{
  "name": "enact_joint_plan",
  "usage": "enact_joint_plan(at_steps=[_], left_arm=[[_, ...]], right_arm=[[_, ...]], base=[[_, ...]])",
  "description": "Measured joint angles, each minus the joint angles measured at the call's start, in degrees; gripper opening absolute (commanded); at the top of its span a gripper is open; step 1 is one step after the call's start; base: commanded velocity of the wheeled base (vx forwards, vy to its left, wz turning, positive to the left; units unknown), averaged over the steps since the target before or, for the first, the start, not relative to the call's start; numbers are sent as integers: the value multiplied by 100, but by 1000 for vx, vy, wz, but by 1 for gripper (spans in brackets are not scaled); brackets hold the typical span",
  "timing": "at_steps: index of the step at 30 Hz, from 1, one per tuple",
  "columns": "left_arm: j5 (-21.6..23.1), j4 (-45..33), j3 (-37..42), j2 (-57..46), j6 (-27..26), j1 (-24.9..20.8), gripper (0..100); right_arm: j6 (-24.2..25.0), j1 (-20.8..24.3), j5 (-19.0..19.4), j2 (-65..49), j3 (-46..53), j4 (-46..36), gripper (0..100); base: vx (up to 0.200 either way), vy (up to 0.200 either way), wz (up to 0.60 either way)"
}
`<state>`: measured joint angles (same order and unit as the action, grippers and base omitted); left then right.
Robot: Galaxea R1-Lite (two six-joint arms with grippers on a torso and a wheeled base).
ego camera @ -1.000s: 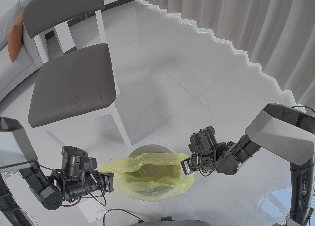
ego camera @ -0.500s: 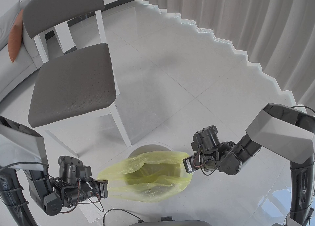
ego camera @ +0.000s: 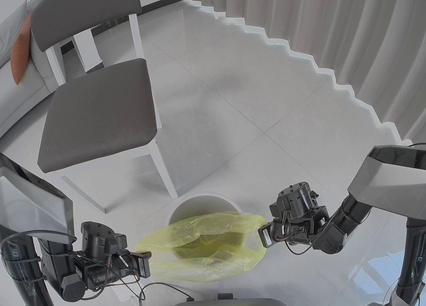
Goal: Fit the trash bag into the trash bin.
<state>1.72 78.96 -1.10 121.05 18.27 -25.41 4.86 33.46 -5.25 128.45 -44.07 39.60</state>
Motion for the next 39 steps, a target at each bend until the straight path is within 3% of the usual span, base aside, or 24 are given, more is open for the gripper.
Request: enact_joint_plan(at_steps=[2,3,11,22,23,34,39], left_arm=[[-6,389,5,216,-2,-22,0],[-13,600,6,347,-5,-33,0],[-20,997,9,1018,-5,-124,0],[9,1005,9,780,44,-116,0],[6,1005,9,745,46,-111,100],[-85,1000,9,540,-5,-127,100],[-162,827,9,163,-54,-39,100]], right_arm=[[-38,2,-2,57,20,100,0],[-73,7,-2,93,24,134,100],[-293,-9,-11,178,129,258,100],[-575,132,-46,-706,408,299,100],[-592,230,-55,-769,427,301,100],[-798,1234,-286,-709,416,368,100],[-1419,1454,-413,-478,297,549,100]], base=[[0,0,0],[0,0,0],[0,0,0],[0,0,0],[0,0,0],[0,0,0],[0,0,0]])
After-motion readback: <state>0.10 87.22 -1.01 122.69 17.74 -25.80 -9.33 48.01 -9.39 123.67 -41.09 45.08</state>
